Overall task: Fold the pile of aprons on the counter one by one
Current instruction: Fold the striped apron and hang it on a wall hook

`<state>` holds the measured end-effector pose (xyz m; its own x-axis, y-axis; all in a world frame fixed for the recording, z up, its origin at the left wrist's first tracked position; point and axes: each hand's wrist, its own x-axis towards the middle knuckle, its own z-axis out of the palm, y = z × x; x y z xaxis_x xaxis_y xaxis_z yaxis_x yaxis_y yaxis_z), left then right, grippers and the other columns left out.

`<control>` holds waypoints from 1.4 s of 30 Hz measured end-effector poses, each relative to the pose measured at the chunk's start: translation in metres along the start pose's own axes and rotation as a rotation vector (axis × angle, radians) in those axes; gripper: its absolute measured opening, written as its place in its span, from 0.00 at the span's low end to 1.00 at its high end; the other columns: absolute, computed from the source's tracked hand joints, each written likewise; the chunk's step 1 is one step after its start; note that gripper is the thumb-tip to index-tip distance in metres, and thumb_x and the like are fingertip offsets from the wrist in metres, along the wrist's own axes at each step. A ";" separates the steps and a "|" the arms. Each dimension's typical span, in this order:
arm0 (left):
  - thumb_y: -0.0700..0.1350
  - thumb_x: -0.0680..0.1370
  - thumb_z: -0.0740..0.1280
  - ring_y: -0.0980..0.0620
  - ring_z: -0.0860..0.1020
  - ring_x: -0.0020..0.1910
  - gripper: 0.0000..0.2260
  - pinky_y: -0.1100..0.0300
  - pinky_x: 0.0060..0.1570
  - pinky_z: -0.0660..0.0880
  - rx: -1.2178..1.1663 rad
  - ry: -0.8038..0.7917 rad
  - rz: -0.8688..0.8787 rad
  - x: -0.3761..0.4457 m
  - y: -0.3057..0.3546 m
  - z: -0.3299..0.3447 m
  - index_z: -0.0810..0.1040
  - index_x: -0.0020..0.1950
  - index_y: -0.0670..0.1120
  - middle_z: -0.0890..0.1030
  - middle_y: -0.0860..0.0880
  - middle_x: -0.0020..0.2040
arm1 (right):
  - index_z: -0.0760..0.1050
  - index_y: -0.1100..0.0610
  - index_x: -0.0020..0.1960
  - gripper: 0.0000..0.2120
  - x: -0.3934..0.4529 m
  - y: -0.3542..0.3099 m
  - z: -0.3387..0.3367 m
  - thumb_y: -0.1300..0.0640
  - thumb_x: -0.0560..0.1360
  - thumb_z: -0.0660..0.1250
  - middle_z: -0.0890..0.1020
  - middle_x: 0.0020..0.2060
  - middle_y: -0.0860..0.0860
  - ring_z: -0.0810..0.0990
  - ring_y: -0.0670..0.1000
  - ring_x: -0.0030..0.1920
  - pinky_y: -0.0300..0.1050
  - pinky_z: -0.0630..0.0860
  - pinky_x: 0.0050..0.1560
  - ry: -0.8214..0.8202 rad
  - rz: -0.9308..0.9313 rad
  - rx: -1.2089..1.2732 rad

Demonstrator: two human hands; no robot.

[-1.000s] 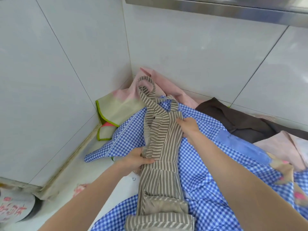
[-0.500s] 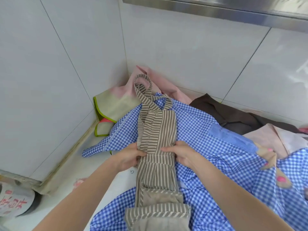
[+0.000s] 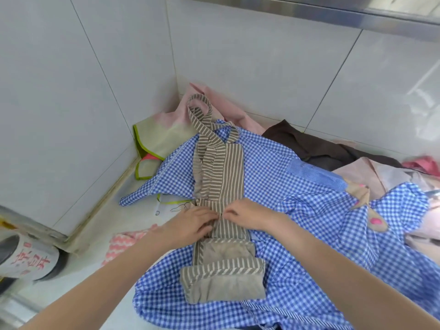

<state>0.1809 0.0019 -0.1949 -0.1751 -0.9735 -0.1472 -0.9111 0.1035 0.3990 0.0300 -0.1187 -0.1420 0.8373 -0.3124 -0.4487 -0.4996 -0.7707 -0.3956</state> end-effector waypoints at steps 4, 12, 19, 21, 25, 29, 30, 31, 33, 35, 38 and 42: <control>0.73 0.68 0.30 0.52 0.65 0.71 0.49 0.55 0.71 0.58 0.043 -0.046 -0.085 -0.011 -0.002 0.006 0.68 0.72 0.47 0.68 0.50 0.71 | 0.76 0.57 0.58 0.23 -0.025 -0.026 -0.006 0.40 0.76 0.60 0.78 0.53 0.51 0.76 0.49 0.51 0.45 0.73 0.55 -0.050 -0.007 0.108; 0.54 0.83 0.51 0.51 0.70 0.66 0.21 0.63 0.66 0.60 -0.494 -0.207 -0.369 -0.039 0.032 0.010 0.73 0.68 0.46 0.72 0.50 0.67 | 0.74 0.59 0.59 0.16 -0.053 -0.024 0.040 0.49 0.77 0.65 0.77 0.56 0.55 0.75 0.54 0.56 0.44 0.70 0.50 -0.017 0.114 0.091; 0.66 0.75 0.48 0.46 0.69 0.67 0.34 0.53 0.67 0.64 0.120 0.039 -0.077 -0.055 0.051 0.008 0.66 0.72 0.45 0.69 0.45 0.70 | 0.73 0.61 0.56 0.14 -0.042 -0.018 0.087 0.54 0.75 0.68 0.75 0.53 0.55 0.74 0.57 0.55 0.50 0.72 0.53 0.426 0.101 -0.280; 0.68 0.74 0.49 0.43 0.68 0.68 0.39 0.50 0.68 0.64 0.243 -0.062 0.018 -0.060 0.057 0.025 0.65 0.72 0.40 0.68 0.41 0.70 | 0.77 0.58 0.46 0.07 -0.047 -0.015 0.095 0.60 0.68 0.69 0.78 0.43 0.53 0.77 0.54 0.45 0.46 0.72 0.47 0.623 -0.033 -0.445; 0.72 0.60 0.67 0.43 0.71 0.67 0.53 0.51 0.65 0.68 0.418 -0.163 -0.028 -0.064 0.058 0.045 0.60 0.73 0.37 0.70 0.38 0.69 | 0.80 0.59 0.48 0.12 -0.062 -0.013 0.109 0.58 0.64 0.72 0.81 0.45 0.53 0.80 0.54 0.46 0.47 0.78 0.48 0.567 -0.120 -0.473; 0.63 0.67 0.70 0.41 0.59 0.74 0.51 0.54 0.73 0.53 0.404 -0.137 -0.050 -0.056 0.065 0.049 0.47 0.76 0.36 0.58 0.35 0.74 | 0.63 0.67 0.71 0.38 -0.080 -0.005 0.120 0.43 0.71 0.65 0.67 0.70 0.62 0.67 0.61 0.70 0.54 0.58 0.70 0.252 0.002 -0.456; 0.58 0.73 0.67 0.44 0.49 0.76 0.47 0.57 0.73 0.44 0.345 -0.209 -0.082 -0.054 0.066 0.047 0.40 0.76 0.39 0.48 0.38 0.77 | 0.52 0.67 0.75 0.43 -0.082 -0.003 0.121 0.44 0.72 0.66 0.55 0.75 0.62 0.55 0.61 0.75 0.52 0.46 0.72 0.184 0.017 -0.462; 0.54 0.75 0.66 0.46 0.44 0.77 0.44 0.59 0.73 0.40 0.254 -0.275 -0.124 -0.051 0.065 0.044 0.36 0.76 0.41 0.43 0.40 0.77 | 0.43 0.66 0.76 0.46 -0.082 -0.003 0.120 0.47 0.73 0.67 0.46 0.76 0.61 0.46 0.59 0.76 0.50 0.38 0.71 0.134 0.037 -0.470; 0.50 0.77 0.65 0.49 0.44 0.77 0.42 0.62 0.72 0.42 0.138 -0.327 -0.140 -0.050 0.065 0.032 0.37 0.76 0.44 0.43 0.43 0.78 | 0.38 0.64 0.76 0.48 -0.081 -0.004 0.118 0.50 0.73 0.69 0.40 0.76 0.59 0.40 0.57 0.76 0.48 0.34 0.71 0.097 0.043 -0.439; 0.47 0.76 0.67 0.49 0.54 0.75 0.39 0.63 0.70 0.52 -0.028 -0.342 -0.171 -0.046 0.061 0.020 0.44 0.78 0.46 0.51 0.45 0.78 | 0.38 0.64 0.76 0.48 -0.079 -0.004 0.108 0.52 0.73 0.69 0.40 0.76 0.58 0.41 0.55 0.76 0.44 0.35 0.72 0.054 0.031 -0.336; 0.46 0.74 0.69 0.52 0.70 0.63 0.28 0.67 0.57 0.67 -0.299 -0.266 -0.252 -0.041 0.051 -0.003 0.64 0.72 0.49 0.72 0.50 0.66 | 0.55 0.63 0.75 0.37 -0.082 -0.003 0.078 0.57 0.72 0.70 0.59 0.73 0.56 0.54 0.53 0.75 0.36 0.48 0.72 0.017 0.007 0.004; 0.48 0.75 0.70 0.51 0.77 0.55 0.19 0.65 0.53 0.75 -0.949 -0.040 -0.494 -0.040 0.030 -0.025 0.71 0.64 0.48 0.79 0.49 0.56 | 0.73 0.61 0.60 0.19 -0.077 0.006 0.033 0.58 0.71 0.71 0.70 0.51 0.50 0.69 0.47 0.54 0.31 0.68 0.47 0.131 0.135 0.389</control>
<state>0.1695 0.0391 -0.1544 0.1057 -0.8549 -0.5080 -0.2242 -0.5182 0.8254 -0.0446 -0.0805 -0.1363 0.7672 -0.4835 -0.4214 -0.6321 -0.4588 -0.6245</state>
